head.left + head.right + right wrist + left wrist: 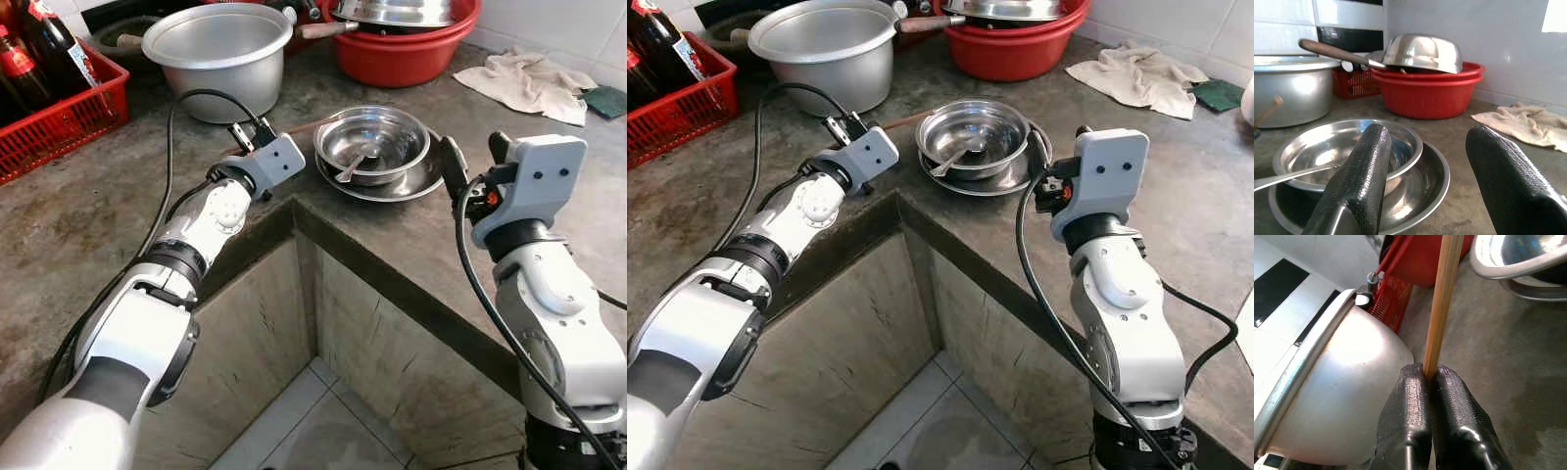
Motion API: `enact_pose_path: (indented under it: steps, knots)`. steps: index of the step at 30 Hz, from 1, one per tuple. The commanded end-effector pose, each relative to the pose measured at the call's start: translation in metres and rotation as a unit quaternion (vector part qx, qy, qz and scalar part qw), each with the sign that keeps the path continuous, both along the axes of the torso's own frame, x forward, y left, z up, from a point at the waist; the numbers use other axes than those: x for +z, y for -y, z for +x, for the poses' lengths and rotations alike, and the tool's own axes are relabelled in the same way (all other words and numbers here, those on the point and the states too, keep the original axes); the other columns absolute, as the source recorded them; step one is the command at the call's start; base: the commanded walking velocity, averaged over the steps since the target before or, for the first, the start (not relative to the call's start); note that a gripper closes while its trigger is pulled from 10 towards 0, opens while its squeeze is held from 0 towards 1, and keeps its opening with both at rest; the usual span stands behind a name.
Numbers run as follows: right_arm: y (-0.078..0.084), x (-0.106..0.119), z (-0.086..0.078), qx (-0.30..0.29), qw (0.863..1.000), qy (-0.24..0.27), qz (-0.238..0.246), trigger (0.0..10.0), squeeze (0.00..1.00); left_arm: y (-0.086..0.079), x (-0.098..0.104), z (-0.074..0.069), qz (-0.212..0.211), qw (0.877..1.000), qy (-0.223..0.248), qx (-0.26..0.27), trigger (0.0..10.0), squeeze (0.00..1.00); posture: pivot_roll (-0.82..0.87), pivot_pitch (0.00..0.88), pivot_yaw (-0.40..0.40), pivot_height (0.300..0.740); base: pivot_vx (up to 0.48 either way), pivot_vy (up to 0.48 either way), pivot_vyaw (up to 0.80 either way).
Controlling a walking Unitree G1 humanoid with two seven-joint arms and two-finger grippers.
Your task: Kitchen organization
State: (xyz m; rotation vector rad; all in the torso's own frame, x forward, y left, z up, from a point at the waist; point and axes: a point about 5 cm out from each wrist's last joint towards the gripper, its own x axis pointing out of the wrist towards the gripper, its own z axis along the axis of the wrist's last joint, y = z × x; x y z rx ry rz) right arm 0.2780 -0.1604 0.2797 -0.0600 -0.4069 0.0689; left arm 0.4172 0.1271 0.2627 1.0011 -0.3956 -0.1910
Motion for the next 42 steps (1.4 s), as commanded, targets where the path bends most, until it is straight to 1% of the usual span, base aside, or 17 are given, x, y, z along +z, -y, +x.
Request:
enact_pose_path:
  steps: [1, 4, 11, 12, 14, 15, 17, 18, 19, 20, 21, 26, 28, 31, 32, 39, 42]
  knots:
    - [-0.006, 0.006, 0.001, 0.010, 1.000, 0.021, 0.003, 10.0, 0.00, -0.005, 0.019, 0.000, -0.028, 0.999, 0.032, -0.004, 0.0, 0.00, 0.00, 0.169, 0.023, 0.740, 0.000, 0.000, 0.00]
    - [-0.011, 0.007, 0.004, 0.020, 0.999, 0.028, 0.007, 10.0, 0.00, -0.003, 0.033, -0.004, -0.065, 0.995, 0.067, -0.025, 0.0, 0.00, 0.00, 0.149, 0.022, 0.740, 0.000, 0.000, 0.00]
    - [-0.015, 0.005, 0.008, 0.028, 0.999, 0.032, 0.010, 10.0, 0.00, 0.009, 0.034, -0.014, -0.095, 0.988, 0.099, -0.077, 0.0, 0.00, 0.01, 0.095, 0.021, 0.740, 0.000, 0.000, 0.00]
    - [-0.016, 0.003, 0.009, 0.029, 0.999, 0.031, 0.010, 10.0, 0.00, 0.010, 0.034, -0.017, -0.122, 0.983, 0.103, -0.086, 0.0, 0.00, 0.01, 0.087, 0.022, 0.740, 0.000, 0.000, 0.00]
    - [-0.016, 0.002, 0.009, 0.030, 0.999, 0.030, 0.010, 10.0, 0.00, 0.010, 0.034, -0.017, -0.135, 0.982, 0.102, -0.088, 0.0, 0.00, 0.01, 0.079, 0.020, 0.740, 0.000, 0.000, 0.00]
    - [-0.018, -0.002, 0.009, 0.033, 0.999, 0.028, 0.009, 10.0, 0.00, 0.011, 0.035, -0.021, -0.188, 0.972, 0.100, -0.095, 1.0, 0.00, 0.02, 0.074, 0.018, 0.740, 0.000, 0.000, 0.00]
    - [-0.018, -0.004, 0.010, 0.034, 0.999, 0.026, 0.008, 10.0, 0.00, 0.011, 0.036, -0.024, -0.205, 0.968, 0.102, -0.099, 1.0, 0.00, 0.02, 0.069, 0.018, 0.740, 0.000, 0.000, 0.00]
    - [-0.019, -0.006, 0.010, 0.036, 0.999, 0.024, 0.007, 10.0, 0.00, 0.011, 0.037, -0.027, -0.224, 0.963, 0.107, -0.103, 4.4, 0.00, 0.02, 0.059, 0.015, 0.740, 0.000, 0.000, 0.00]
    - [-0.019, -0.008, 0.010, 0.037, 0.999, 0.023, 0.007, 10.0, 0.00, 0.012, 0.038, -0.031, -0.237, 0.959, 0.110, -0.107, 3.9, 0.00, 0.02, 0.057, 0.014, 0.740, 0.000, 0.000, 0.00]
    - [-0.019, -0.010, 0.011, 0.038, 0.999, 0.021, 0.006, 10.0, 0.00, 0.013, 0.038, -0.035, -0.243, 0.957, 0.114, -0.111, 4.5, 0.00, 0.03, 0.046, 0.010, 0.740, 0.000, 0.000, 0.00]
    - [-0.019, -0.012, 0.012, 0.037, 0.999, 0.019, 0.006, 10.0, 0.00, 0.013, 0.039, -0.040, -0.255, 0.953, 0.113, -0.114, 10.0, 0.00, 0.03, 0.041, 0.007, 0.740, 0.000, 0.000, 0.00]
    - [-0.019, -0.019, 0.014, 0.038, 0.999, 0.012, 0.005, 10.0, 0.00, 0.009, 0.037, -0.059, -0.270, 0.948, 0.125, -0.112, 10.0, 0.00, 0.04, 0.033, 0.000, 0.740, 0.000, 0.000, 0.00]
    - [-0.020, -0.020, 0.013, 0.038, 0.999, 0.011, 0.005, 10.0, 0.00, 0.009, 0.036, -0.061, -0.272, 0.948, 0.125, -0.112, 10.0, 0.00, 0.04, 0.033, 0.000, 0.740, 0.000, 0.000, 0.00]
    - [-0.020, -0.023, 0.013, 0.038, 0.999, 0.011, 0.003, 10.0, 0.00, 0.008, 0.031, -0.072, -0.304, 0.941, 0.105, -0.102, 10.0, 0.00, 0.05, 0.032, -0.003, 0.740, 0.000, 0.000, 0.00]
    - [-0.020, -0.025, 0.012, 0.037, 0.999, 0.009, 0.006, 10.0, 0.00, 0.009, 0.027, -0.080, -0.316, 0.939, 0.090, -0.099, 10.0, 0.00, 0.05, 0.031, -0.003, 0.740, 0.000, 0.000, 0.00]
    - [-0.021, -0.032, 0.010, 0.034, 0.999, -0.001, 0.011, 10.0, 0.00, 0.025, 0.002, -0.102, -0.344, 0.932, 0.027, -0.111, 10.0, 0.00, 0.05, 0.031, -0.009, 0.740, 0.000, 0.000, 0.00]
    - [-0.022, -0.034, 0.009, 0.033, 0.999, -0.005, 0.009, 10.0, 0.00, 0.029, 0.000, -0.106, -0.343, 0.932, 0.023, -0.114, 10.0, 0.00, 0.05, 0.030, -0.009, 0.740, 0.000, 0.000, 0.00]
